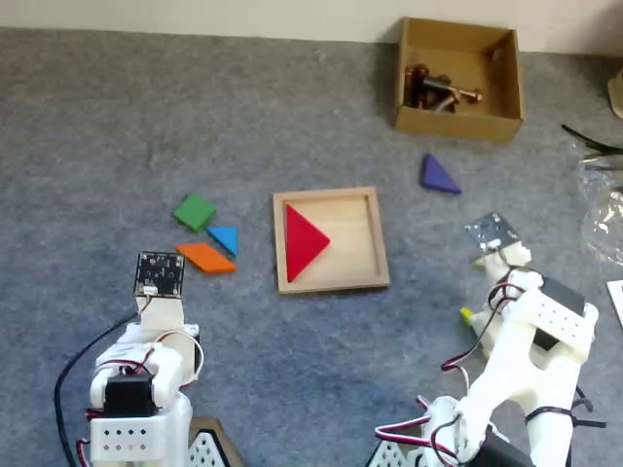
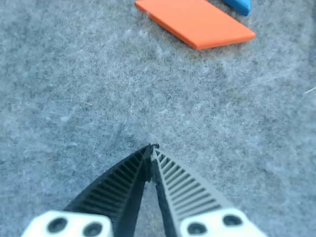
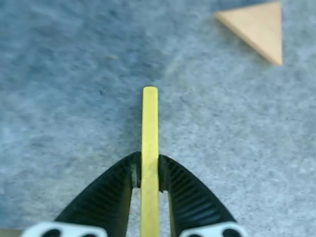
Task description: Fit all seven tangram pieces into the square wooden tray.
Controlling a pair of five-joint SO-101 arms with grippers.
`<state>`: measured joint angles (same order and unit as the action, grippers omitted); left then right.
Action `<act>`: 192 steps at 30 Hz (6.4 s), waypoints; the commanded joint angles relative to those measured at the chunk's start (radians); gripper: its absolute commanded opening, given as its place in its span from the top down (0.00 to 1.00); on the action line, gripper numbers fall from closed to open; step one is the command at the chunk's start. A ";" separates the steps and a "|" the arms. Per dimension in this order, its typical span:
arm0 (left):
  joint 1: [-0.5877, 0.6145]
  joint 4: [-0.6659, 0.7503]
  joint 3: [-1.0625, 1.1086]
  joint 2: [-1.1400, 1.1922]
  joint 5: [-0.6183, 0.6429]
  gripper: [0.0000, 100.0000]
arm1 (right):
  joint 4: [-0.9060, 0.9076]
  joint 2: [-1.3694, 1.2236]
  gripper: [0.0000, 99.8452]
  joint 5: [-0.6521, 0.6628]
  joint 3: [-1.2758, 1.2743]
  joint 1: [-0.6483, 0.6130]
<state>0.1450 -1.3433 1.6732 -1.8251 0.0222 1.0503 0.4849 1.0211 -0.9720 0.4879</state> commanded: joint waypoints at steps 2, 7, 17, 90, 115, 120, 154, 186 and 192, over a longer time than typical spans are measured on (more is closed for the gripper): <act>0.012 -0.008 0.022 -0.005 -0.006 0.99 | -0.016 -0.004 0.99 0.018 0.031 0.018; 0.012 -0.008 0.022 -0.005 -0.006 0.99 | -0.013 -0.004 0.99 0.018 0.021 0.018; 0.012 -0.008 0.022 -0.005 -0.006 0.99 | -0.013 -0.004 0.99 0.020 -0.044 -0.039; 0.012 -0.008 0.022 -0.005 -0.006 0.99 | 0.616 -0.616 0.99 -0.687 1.394 -0.664; 0.012 -0.008 0.022 -0.005 -0.006 0.99 | 0.596 -1.036 0.99 -0.657 1.667 -0.805; 0.012 -0.008 0.022 -0.005 -0.006 0.99 | 0.561 -1.063 0.99 -0.640 1.669 -0.823; 0.012 -0.008 0.022 -0.005 -0.006 0.99 | 0.420 -1.096 0.99 -0.643 1.659 -0.937; 0.012 -0.008 0.022 -0.005 -0.006 0.99 | 0.426 -1.208 0.90 -0.644 1.669 -0.934; 0.012 -0.008 0.022 -0.005 -0.006 0.99 | 0.423 -1.208 0.89 -0.641 1.669 -0.918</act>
<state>0.1450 -1.3433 1.6732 -1.8251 0.0222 1.4891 -0.7472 0.3690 0.6590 -0.4419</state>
